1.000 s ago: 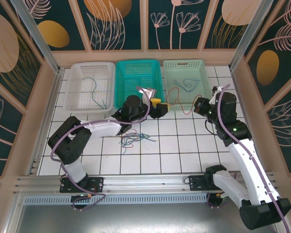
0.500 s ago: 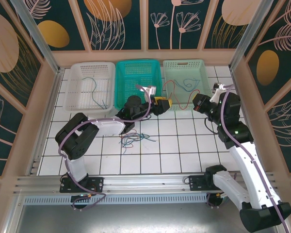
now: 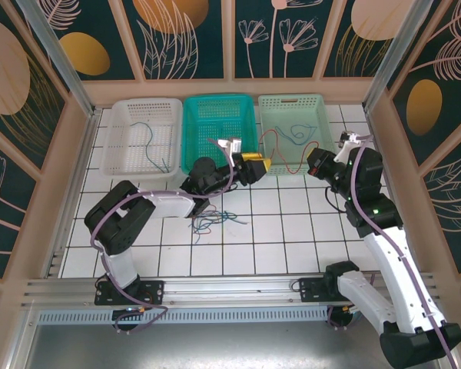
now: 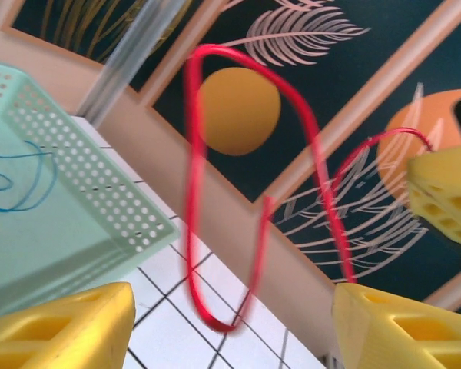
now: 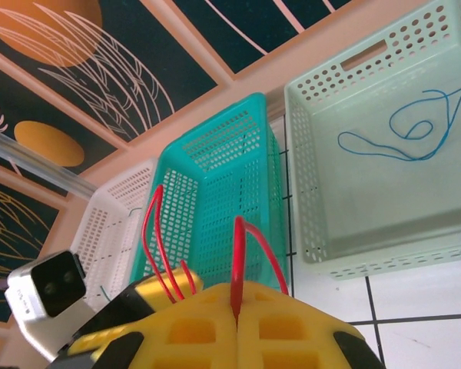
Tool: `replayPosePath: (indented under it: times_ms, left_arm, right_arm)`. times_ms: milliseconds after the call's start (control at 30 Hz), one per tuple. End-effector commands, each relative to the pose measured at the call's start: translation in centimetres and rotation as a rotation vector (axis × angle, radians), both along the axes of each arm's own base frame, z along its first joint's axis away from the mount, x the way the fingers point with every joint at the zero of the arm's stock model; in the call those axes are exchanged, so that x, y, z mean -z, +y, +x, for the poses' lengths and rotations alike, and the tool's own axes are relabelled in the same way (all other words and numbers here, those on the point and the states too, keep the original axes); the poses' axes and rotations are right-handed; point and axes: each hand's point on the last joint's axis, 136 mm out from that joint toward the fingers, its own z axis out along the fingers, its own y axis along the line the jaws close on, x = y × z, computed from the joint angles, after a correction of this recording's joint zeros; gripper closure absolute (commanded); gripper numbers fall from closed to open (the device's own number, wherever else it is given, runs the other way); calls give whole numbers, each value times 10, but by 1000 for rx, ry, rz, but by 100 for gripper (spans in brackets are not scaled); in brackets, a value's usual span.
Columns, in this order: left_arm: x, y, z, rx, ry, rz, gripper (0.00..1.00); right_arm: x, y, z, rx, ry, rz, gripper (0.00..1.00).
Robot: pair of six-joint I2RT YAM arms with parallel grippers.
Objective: Untangle the cables
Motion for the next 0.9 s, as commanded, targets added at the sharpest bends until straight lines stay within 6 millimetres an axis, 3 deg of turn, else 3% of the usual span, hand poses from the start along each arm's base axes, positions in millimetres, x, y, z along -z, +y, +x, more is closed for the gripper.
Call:
replayPosePath:
  times_ms: [0,300,467,867]
  left_arm:
    - [-35,7,-27,93,-89,-131,28]
    - [-49,9,-10,48,-43,-283,26]
    - [-42,2,5,38,37,-304,28]
    - [-44,4,-3,91,175,-434,33]
  right_arm:
    - [-16,-3,5,28,-34,21,100]
    - [-26,10,2,-43,-58,75,100]
    - [-31,7,-3,-32,-74,79,100]
    - [-49,7,9,-17,-132,91,100]
